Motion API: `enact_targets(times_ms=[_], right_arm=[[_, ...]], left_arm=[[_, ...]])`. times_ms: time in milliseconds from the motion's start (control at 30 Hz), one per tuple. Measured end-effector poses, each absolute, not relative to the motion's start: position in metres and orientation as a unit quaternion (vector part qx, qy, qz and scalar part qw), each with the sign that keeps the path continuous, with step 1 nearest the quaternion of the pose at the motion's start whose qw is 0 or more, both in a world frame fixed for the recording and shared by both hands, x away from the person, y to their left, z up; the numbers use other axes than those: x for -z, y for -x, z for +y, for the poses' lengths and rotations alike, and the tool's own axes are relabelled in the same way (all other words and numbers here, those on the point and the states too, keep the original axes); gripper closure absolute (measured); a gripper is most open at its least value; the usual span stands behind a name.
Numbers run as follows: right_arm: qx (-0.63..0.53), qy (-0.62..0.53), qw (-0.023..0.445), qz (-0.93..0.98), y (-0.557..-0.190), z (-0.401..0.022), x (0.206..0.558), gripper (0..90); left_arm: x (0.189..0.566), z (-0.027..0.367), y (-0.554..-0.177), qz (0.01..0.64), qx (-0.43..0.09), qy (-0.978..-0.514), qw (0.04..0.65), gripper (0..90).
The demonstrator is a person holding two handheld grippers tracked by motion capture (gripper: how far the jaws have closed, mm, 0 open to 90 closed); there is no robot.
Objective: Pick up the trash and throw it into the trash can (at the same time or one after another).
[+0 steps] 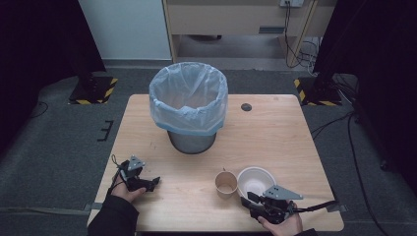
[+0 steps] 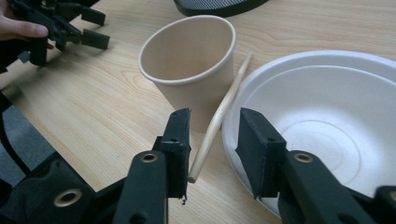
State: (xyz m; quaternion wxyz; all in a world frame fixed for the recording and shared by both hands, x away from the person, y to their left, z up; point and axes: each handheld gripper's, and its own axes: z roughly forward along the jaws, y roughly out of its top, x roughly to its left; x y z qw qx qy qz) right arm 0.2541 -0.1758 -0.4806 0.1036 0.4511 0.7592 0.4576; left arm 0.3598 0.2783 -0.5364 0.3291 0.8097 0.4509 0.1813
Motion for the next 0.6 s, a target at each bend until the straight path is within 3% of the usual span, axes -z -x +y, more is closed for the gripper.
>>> enact_targets(times_ms=[267, 600], right_arm=[[-0.452, -0.447, 0.110, 0.764, -0.2554, -0.1795, 0.4790, 80.4], [-0.446, -0.451, 0.138, 0.761, -0.2570, -0.1863, 0.4737, 85.9]], left_arm=[[0.5364, 0.2783, -0.3598, 0.451, -0.181, -0.810, 0.329, 0.0], [0.5364, 0.2783, -0.3597, 0.451, -0.181, -0.810, 0.329, 0.0]])
